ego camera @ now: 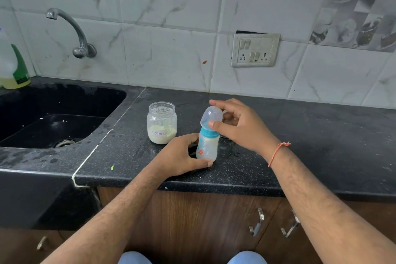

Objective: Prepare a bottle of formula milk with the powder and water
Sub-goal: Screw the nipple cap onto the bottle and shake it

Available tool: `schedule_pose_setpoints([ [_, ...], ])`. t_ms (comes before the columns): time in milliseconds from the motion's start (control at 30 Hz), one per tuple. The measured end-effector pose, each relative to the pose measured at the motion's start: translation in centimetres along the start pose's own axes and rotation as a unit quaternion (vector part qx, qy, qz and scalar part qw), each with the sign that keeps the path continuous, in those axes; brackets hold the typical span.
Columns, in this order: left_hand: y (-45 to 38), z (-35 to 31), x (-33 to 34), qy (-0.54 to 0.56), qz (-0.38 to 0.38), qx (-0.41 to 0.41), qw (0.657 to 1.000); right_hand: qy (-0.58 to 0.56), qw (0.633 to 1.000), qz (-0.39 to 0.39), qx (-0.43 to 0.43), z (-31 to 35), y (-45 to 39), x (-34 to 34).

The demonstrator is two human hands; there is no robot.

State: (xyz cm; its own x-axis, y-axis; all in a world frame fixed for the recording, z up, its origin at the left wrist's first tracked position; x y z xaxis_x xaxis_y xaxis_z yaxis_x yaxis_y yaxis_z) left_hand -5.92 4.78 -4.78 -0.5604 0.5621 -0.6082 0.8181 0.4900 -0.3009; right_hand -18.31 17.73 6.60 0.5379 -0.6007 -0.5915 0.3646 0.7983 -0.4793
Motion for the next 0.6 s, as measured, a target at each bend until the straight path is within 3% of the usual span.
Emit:
schedule_pose_setpoints([
  [100, -0.1, 0.1, 0.0, 0.002, 0.001, -0.001, 1.000, 0.052, 0.998, 0.009, -0.024, -0.1, 0.1, 0.7],
  [233, -0.1, 0.3, 0.1, 0.005, 0.002, 0.001, 1.000, 0.016, 1.000, 0.016, -0.004, -1.1, 0.8, 1.2],
  [600, -0.4, 0.4, 0.2, -0.005, -0.012, 0.017, 1.000, -0.034, 0.996, -0.077, -0.020, -1.9, 2.1, 2.2],
])
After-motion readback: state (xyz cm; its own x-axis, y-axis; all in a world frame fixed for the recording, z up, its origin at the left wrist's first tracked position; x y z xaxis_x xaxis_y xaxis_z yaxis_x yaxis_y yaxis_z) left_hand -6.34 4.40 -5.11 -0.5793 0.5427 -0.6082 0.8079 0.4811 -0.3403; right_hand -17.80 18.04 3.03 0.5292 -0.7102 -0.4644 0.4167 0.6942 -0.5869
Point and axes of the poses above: each hand's wrist, its own y-axis away from the middle knuckle, its own x-axis out of the palm, z = x × y, the point moved 6 cm from there along -y, towards the middle knuckle, and after that the axes turned 4 degrees about -z, right-handed, at the moved point
